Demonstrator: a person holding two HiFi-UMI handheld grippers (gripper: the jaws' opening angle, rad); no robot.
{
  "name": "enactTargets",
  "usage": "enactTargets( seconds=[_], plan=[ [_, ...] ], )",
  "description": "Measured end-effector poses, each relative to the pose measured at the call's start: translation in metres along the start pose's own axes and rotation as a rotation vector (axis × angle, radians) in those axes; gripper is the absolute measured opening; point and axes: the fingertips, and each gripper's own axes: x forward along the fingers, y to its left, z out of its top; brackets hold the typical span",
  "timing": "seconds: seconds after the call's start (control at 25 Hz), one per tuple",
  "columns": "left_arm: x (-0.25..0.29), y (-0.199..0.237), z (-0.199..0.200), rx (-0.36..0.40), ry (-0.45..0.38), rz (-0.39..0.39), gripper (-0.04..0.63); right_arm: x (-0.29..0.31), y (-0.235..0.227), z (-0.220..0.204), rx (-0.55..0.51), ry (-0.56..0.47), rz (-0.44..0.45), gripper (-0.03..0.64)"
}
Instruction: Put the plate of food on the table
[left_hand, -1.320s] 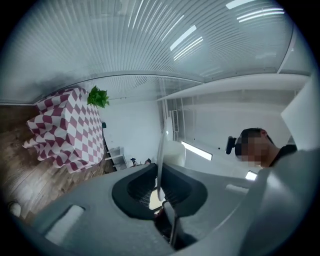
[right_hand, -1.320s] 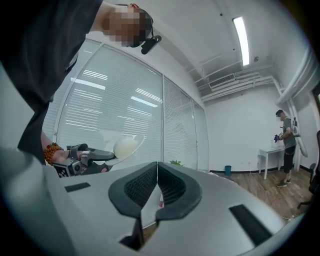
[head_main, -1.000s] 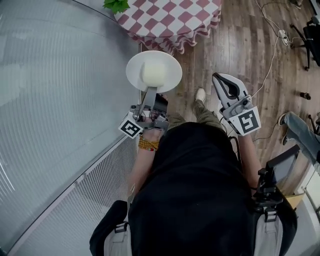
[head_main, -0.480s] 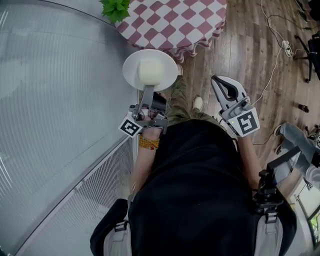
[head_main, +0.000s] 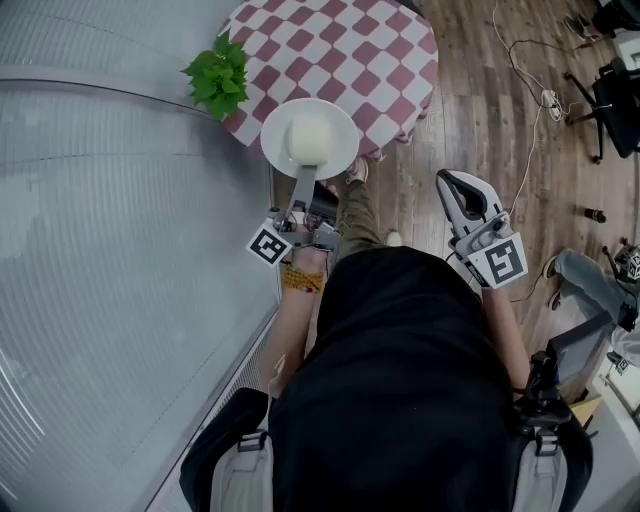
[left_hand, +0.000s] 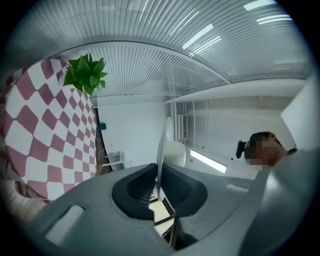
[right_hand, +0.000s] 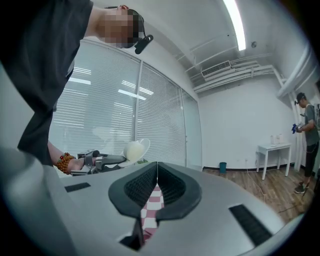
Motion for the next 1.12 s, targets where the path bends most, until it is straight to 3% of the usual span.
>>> enactTargets(
  seconds=[0.24,0.6,0.8,0.92,1.12],
  plan=[
    [0.075,0.050,0.039,-0.058,0.046,-0.029,0.031,0.036,-0.029,0.001,-0.001,0.072,-0.087,0.012],
    [0.187,0.162,0.079,-0.166,0.071,0.095,0.031,0.064,-0.076,0.005,0.026,0.114,-0.230,0.012],
    [0.244,0.238,0.090,-0.179,0.112,0.139,0.031,0.068,-0.089,0.000,0.059,0.144,-0.329,0.012],
    [0.268,0.283,0.080,-0.262,0.106,0.249,0.031,0.062,-0.095,-0.003,0.090,0.161,-0.405,0.012],
    [0.279,0.362,0.072,-0.301,0.123,0.424,0.031,0.063,-0.095,-0.011,0.136,0.186,-0.483,0.012]
  ],
)
